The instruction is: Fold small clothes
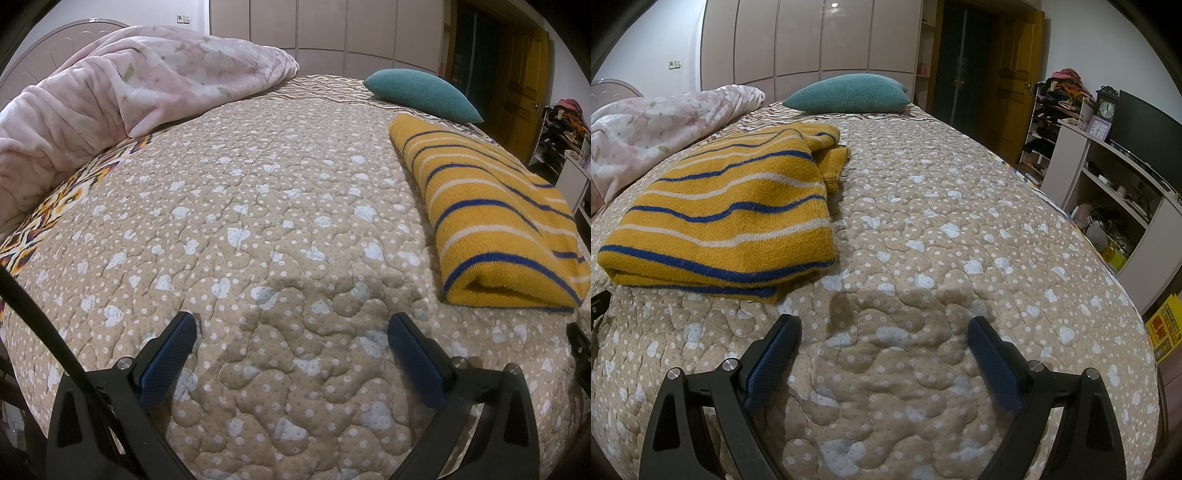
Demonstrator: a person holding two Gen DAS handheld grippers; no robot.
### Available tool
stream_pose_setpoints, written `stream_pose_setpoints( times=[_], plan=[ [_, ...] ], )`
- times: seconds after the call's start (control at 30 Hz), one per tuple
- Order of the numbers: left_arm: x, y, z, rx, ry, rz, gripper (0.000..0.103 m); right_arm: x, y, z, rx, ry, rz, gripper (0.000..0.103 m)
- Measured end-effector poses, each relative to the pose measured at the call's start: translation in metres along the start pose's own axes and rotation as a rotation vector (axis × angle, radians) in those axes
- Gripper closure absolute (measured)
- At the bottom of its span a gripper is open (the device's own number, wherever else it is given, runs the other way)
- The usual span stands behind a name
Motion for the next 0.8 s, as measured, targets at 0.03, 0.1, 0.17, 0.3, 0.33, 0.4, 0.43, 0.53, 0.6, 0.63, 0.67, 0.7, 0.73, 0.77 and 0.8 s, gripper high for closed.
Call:
stream_pose_setpoints(
  times=[0.03,0.1,0.17,0.3,0.33,0.4,0.43,0.53,0.6,0.63,0.67,0.7,0.73,0.77,0.8],
  plan=[
    [0.0005,-0.0009,0.0002,0.000,0.000,0.000,0.000,0.0001,-0.0001,0.0001,0.000,0.000,0.000,0.008],
    [0.0009,-0.0015,0.0003,0.000,0.000,-0.001,0.000,0.0001,-0.0001,0.0002,0.000,0.000,0.000,0.008],
    [0.0004,-0.0008,-0.0001,0.000,0.000,-0.001,0.000,0.0003,0.0001,-0.0007,0.000,-0.001,0.000,0.008],
    [0.0011,-0.0021,0.0000,0.001,0.001,-0.002,0.000,0.0004,-0.0002,-0.0003,0.000,-0.001,-0.001,0.008],
    [0.0009,-0.0018,-0.0002,0.001,0.001,-0.002,0.000,0.0003,-0.0004,0.0004,0.000,-0.001,-0.001,0.008],
    [0.0012,-0.0024,-0.0001,0.001,0.001,-0.002,0.000,0.0003,-0.0005,0.0006,0.000,-0.001,-0.001,0.008],
    [0.0010,-0.0020,-0.0003,0.001,0.001,-0.002,0.000,0.0004,-0.0004,0.0002,0.000,-0.001,-0.001,0.008],
    [0.0013,-0.0028,-0.0001,0.001,0.001,-0.002,0.000,0.0003,-0.0006,0.0007,0.000,-0.001,-0.001,0.008],
    [0.0013,-0.0029,-0.0002,0.002,0.001,-0.003,0.000,0.0004,-0.0006,0.0008,0.000,-0.001,-0.001,0.008],
    [0.0011,-0.0026,-0.0004,0.002,0.001,-0.003,0.000,0.0004,-0.0007,0.0008,0.000,-0.001,-0.001,0.008],
    [0.0009,-0.0023,-0.0007,0.002,0.001,-0.003,0.000,0.0006,-0.0005,0.0000,0.000,-0.001,-0.001,0.008],
    [0.0014,-0.0031,-0.0003,0.002,0.001,-0.003,0.000,0.0004,-0.0008,0.0009,0.000,-0.001,-0.001,0.008],
    [0.0014,-0.0032,-0.0003,0.002,0.001,-0.003,0.000,0.0004,-0.0008,0.0010,0.000,-0.002,-0.001,0.008],
    [0.0010,-0.0025,-0.0007,0.002,0.001,-0.003,0.000,0.0006,-0.0006,0.0002,0.000,-0.002,-0.001,0.008],
    [0.0009,-0.0025,-0.0008,0.002,0.001,-0.004,0.000,0.0007,-0.0008,0.0004,0.000,-0.002,-0.001,0.008]
  ],
)
Point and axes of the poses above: each gripper's, at about its wrist camera, not at the fingertips, and x roughly against the way its jaws point, z to its left, y to its top, the point moved 9 cm from there along -x, roughly the way its jaws point, and after that the axes turned 4 degrees about x, right-handed, at the moved point
